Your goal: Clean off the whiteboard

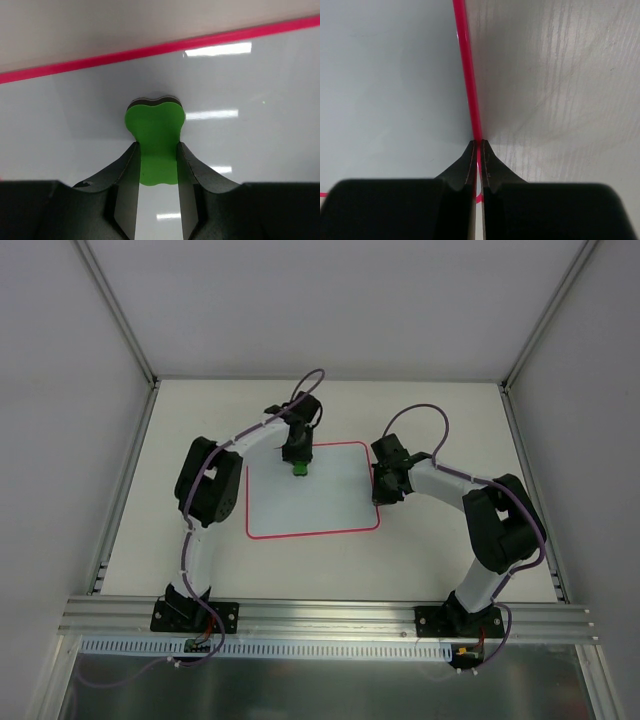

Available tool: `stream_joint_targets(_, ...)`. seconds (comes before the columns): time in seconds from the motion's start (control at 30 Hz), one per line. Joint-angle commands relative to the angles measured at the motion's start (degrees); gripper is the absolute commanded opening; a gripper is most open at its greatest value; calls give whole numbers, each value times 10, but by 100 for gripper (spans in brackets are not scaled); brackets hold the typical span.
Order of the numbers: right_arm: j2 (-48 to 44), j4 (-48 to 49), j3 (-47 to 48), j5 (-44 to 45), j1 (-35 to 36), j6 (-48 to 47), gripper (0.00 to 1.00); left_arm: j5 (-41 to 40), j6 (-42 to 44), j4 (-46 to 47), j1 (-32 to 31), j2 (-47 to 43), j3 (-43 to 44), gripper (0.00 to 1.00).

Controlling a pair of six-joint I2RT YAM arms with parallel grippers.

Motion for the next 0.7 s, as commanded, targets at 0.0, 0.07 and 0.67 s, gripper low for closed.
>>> stream_joint_targets(0.0,42,-30,-23,21,4,-1,0,-27,-21,-81,67,-5,-60,0)
stream_joint_targets(0.07,42,-31,-22,20,4,0,1,-37,-19,-85,68,-15,-81,0)
stream_joint_targets(0.67,38,-30,-19,21,3,-3,0,56,-54,-84,-85,16,-90,0)
